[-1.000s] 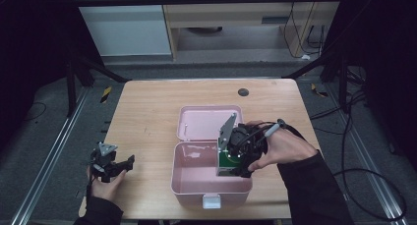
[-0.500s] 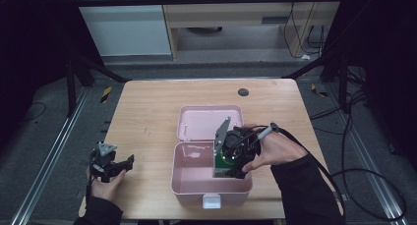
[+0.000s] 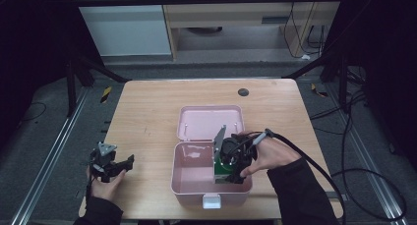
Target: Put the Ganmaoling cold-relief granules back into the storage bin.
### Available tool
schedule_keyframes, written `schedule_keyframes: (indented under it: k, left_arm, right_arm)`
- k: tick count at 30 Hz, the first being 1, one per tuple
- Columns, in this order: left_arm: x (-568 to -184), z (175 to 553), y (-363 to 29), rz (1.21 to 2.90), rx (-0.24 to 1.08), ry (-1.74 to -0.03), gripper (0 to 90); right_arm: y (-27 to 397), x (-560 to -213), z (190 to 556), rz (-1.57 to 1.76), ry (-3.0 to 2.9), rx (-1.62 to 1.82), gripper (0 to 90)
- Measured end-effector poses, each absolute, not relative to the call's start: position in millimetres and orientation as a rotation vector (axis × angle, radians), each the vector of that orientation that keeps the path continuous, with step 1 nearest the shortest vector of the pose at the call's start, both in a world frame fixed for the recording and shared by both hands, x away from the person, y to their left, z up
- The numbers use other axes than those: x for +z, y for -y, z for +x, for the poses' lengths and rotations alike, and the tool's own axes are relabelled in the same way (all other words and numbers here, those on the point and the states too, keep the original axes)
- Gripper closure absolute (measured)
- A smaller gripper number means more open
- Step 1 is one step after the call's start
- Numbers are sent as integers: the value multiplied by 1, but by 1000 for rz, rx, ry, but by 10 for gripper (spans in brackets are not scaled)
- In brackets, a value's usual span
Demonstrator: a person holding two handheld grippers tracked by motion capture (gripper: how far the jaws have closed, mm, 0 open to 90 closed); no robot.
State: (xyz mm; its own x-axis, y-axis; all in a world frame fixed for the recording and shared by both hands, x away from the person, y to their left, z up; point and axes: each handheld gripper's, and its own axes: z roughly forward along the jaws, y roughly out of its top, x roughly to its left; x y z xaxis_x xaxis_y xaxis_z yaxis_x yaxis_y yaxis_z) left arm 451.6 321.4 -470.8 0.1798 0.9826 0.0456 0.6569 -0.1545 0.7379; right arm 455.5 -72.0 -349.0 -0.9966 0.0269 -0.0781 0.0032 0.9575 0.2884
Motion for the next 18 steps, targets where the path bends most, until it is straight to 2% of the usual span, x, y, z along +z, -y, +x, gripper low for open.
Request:
schedule_keyframes:
  k: [18]
  left_arm:
    - [-471, 452, -321, 1885, 731, -1537, 252]
  right_arm:
    - [77, -376, 459, 37, -3047, 428, 158]
